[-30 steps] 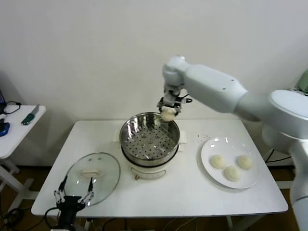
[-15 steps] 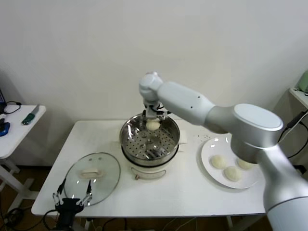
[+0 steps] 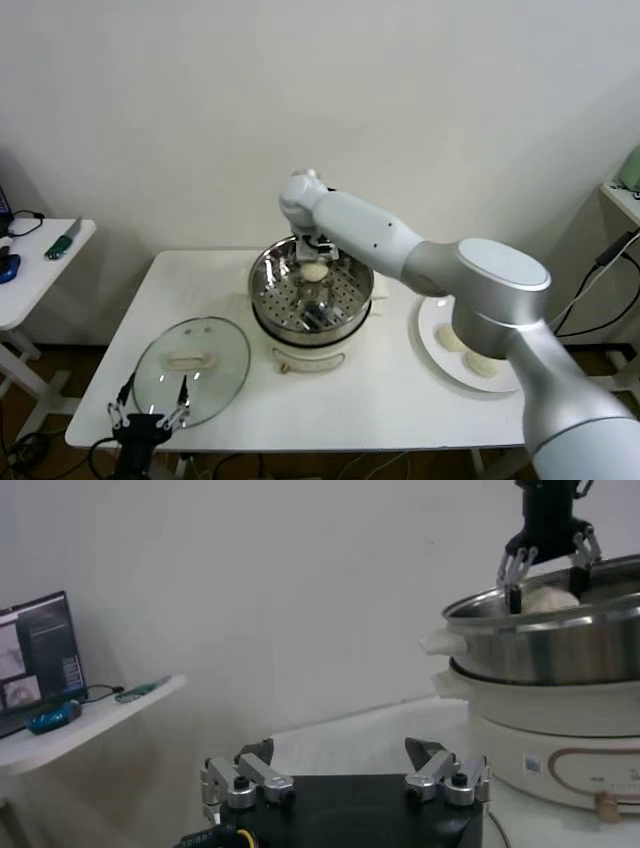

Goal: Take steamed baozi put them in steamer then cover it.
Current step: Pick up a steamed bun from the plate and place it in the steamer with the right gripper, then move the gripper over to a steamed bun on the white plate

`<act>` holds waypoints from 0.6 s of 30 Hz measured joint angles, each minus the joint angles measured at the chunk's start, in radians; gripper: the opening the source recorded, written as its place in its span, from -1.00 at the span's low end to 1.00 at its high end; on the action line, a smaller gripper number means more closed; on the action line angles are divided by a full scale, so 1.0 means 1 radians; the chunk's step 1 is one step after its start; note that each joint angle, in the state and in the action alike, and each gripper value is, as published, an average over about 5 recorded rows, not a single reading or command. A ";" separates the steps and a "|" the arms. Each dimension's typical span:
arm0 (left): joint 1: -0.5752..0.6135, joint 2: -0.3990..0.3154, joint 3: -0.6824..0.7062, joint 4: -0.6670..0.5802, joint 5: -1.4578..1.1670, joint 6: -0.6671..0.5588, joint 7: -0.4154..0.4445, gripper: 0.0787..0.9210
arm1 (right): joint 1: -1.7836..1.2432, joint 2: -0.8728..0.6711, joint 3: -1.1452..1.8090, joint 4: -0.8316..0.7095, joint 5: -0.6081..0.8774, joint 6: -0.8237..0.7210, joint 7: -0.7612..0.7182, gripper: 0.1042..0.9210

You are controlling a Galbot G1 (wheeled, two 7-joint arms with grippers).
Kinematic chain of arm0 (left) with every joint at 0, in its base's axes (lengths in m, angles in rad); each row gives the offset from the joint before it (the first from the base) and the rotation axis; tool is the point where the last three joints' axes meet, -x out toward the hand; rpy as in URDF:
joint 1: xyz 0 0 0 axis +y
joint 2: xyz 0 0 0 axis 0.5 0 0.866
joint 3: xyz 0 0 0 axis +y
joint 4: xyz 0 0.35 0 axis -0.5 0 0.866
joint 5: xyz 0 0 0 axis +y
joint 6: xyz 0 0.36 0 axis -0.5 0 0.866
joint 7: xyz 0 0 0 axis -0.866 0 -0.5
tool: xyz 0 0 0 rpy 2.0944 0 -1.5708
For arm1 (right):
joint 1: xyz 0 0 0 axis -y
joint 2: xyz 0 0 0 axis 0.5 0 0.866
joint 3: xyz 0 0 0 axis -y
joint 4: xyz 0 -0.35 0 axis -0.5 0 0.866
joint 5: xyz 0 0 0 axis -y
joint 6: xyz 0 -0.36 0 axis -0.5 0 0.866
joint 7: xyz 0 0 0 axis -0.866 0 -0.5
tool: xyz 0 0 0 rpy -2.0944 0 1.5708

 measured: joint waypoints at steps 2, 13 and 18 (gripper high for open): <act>0.000 0.000 0.000 -0.001 0.000 0.000 0.000 0.77 | -0.004 0.001 0.005 -0.002 -0.009 -0.001 -0.002 0.71; 0.007 -0.005 -0.001 -0.011 0.000 -0.001 0.000 0.77 | 0.022 -0.034 0.018 0.041 0.025 -0.017 -0.042 0.76; 0.010 -0.005 -0.001 -0.010 0.000 -0.003 0.001 0.77 | 0.071 -0.079 0.003 0.087 0.110 -0.037 -0.061 0.76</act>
